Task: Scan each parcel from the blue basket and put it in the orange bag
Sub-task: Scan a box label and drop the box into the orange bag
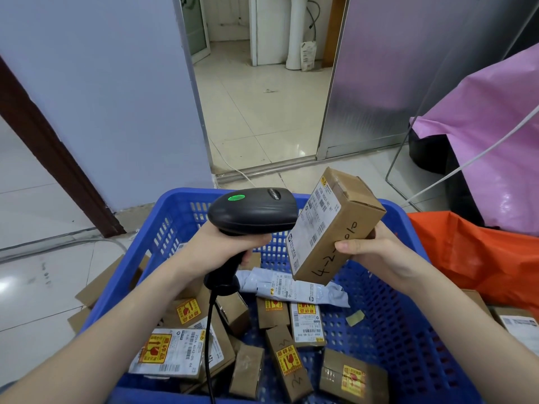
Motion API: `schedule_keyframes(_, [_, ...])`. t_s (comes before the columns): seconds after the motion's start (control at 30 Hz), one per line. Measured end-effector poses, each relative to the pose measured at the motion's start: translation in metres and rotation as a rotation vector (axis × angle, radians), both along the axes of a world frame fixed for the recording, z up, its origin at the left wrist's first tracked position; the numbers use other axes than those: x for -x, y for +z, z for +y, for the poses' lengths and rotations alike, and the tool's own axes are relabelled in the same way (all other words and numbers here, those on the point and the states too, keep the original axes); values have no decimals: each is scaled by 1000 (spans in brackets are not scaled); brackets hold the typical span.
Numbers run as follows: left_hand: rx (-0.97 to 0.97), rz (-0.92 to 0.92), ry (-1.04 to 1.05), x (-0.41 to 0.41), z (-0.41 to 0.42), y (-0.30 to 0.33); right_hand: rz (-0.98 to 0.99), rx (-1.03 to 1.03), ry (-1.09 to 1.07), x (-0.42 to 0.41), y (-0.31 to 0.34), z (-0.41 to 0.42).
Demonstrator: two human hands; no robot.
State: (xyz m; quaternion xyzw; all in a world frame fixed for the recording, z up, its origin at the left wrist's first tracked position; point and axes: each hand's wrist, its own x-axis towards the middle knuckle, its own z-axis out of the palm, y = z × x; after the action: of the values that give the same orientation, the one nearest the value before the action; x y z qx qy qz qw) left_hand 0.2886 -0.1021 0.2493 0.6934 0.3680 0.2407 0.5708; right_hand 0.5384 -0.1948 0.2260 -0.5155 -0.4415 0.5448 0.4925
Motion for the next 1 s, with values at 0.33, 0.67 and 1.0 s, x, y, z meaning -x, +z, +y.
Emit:
schedule_keyframes(0.33, [-31,-8,-20,3,2,0,16,4,-11,1,1,0])
schedule_keyframes(0.67, [-27,-55,81,-2,-2,2,56,30,-78,0,11,-4])
schedule_keyframes(1.0, [27,-95,90,-40,-19,-4,407,-87,-313,-40,47,-42])
